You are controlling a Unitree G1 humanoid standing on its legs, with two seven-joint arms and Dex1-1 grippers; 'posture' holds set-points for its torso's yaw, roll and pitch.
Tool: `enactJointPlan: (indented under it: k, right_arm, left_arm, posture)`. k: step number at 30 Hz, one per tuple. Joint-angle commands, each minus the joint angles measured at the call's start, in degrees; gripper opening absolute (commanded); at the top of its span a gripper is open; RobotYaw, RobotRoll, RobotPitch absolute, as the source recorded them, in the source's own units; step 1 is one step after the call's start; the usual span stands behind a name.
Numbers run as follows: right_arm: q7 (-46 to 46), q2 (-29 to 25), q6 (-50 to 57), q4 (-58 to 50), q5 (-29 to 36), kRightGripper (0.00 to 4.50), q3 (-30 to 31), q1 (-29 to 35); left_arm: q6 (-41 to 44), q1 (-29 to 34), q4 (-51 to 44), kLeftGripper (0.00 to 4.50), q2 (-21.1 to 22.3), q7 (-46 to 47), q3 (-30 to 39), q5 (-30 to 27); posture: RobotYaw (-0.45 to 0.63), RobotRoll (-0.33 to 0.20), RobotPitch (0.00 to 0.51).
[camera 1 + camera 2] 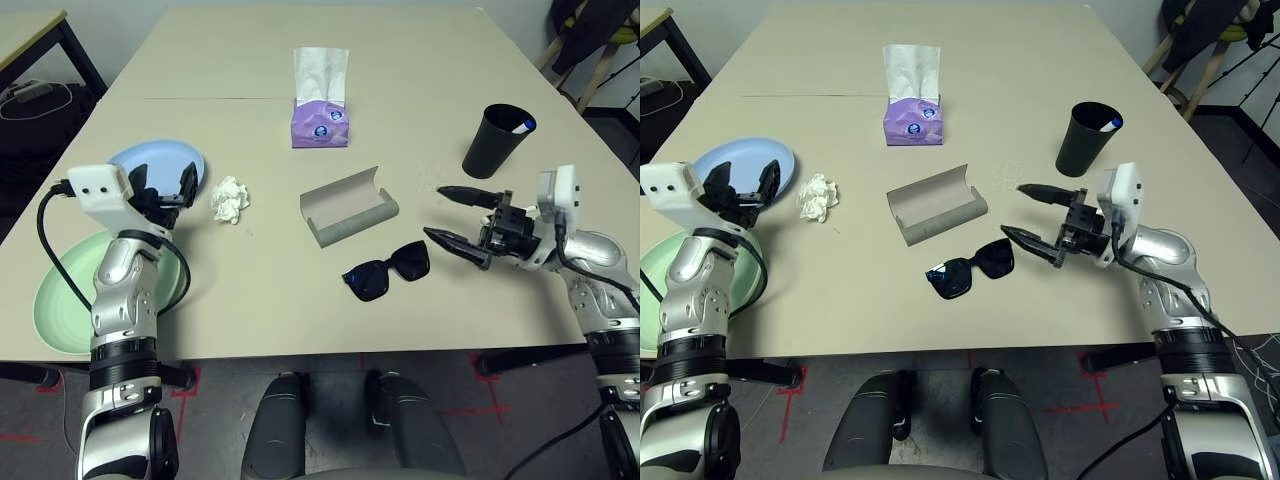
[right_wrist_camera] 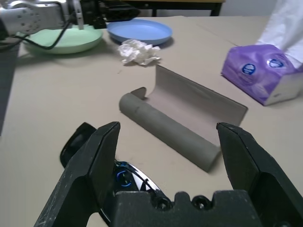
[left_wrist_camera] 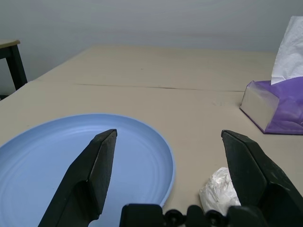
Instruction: Organize and tidy the items on the table.
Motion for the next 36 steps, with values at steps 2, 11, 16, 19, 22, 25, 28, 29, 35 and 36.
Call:
enactJointPlan:
  k: [2, 11, 16, 19, 22, 25, 28, 29, 35, 36]
  right_arm:
    - [4.43, -0.39, -1.72, 1.08, -0.23, 4.47, 1.17, -1.34]
    - [8.03, -0.61, -1.48, 0.80, -1.03, 4.47, 3.08, -2.08]
    - [7.79, -0.26, -1.03, 0.58, -1.15, 4.47, 3.21, -1.90]
    - [7.72, 0.05, -0.67, -0.24, -0.95, 4.47, 3.46, -1.60]
    - [7.54, 0.31, -0.22, -1.16, -0.81, 4.47, 3.65, -1.16]
    - [7.40, 0.47, 0.07, -1.69, -0.74, 4.47, 3.76, -0.85]
    - [7.20, 0.61, 0.26, -1.85, -0.66, 4.47, 3.85, -0.81]
    - [7.12, 0.70, 0.28, -1.74, -0.69, 4.47, 3.89, -0.89]
    - [6.63, 1.14, 0.20, -1.53, -0.89, 4.47, 4.09, -1.17]
    - [6.62, 1.15, 0.19, -1.60, -0.91, 4.47, 4.10, -1.15]
  left_arm:
    - [1.25, 0.92, -1.16, 4.50, 0.84, -0.71, -0.55, 0.12]
    - [15.62, 4.75, -8.46, 4.50, 16.22, -11.53, -4.65, 1.72]
    - [34.07, 3.56, -9.59, 4.50, 22.22, -9.53, 2.69, -3.94]
    - [42.08, 3.82, -9.70, 4.50, 24.87, -8.78, 6.02, -5.71]
    - [47.91, 3.96, -7.86, 4.50, 27.82, -8.47, 10.08, -6.95]
    - [51.64, 5.91, -7.25, 4.50, 30.70, -10.01, 12.45, -7.35]
    - [53.42, 9.61, -7.68, 4.50, 32.62, -11.77, 14.24, -7.25]
    - [53.83, 11.05, -7.70, 4.50, 32.72, -12.43, 15.00, -7.45]
    - [52.49, 15.33, -7.05, 4.50, 30.94, -13.55, 15.11, -7.16]
    - [52.53, 15.62, -7.09, 4.50, 30.84, -13.73, 14.91, -7.14]
  posture:
    - [0.09, 0.000, 0.126]
    - [0.11, 0.000, 0.135]
    - [0.13, 0.000, 0.138]
    - [0.13, 0.000, 0.139]
    - [0.13, 0.000, 0.140]
    - [0.13, 0.000, 0.143]
    - [0.13, 0.000, 0.144]
    - [0.14, 0.000, 0.145]
    - [0.14, 0.000, 0.143]
    - [0.14, 0.000, 0.143]
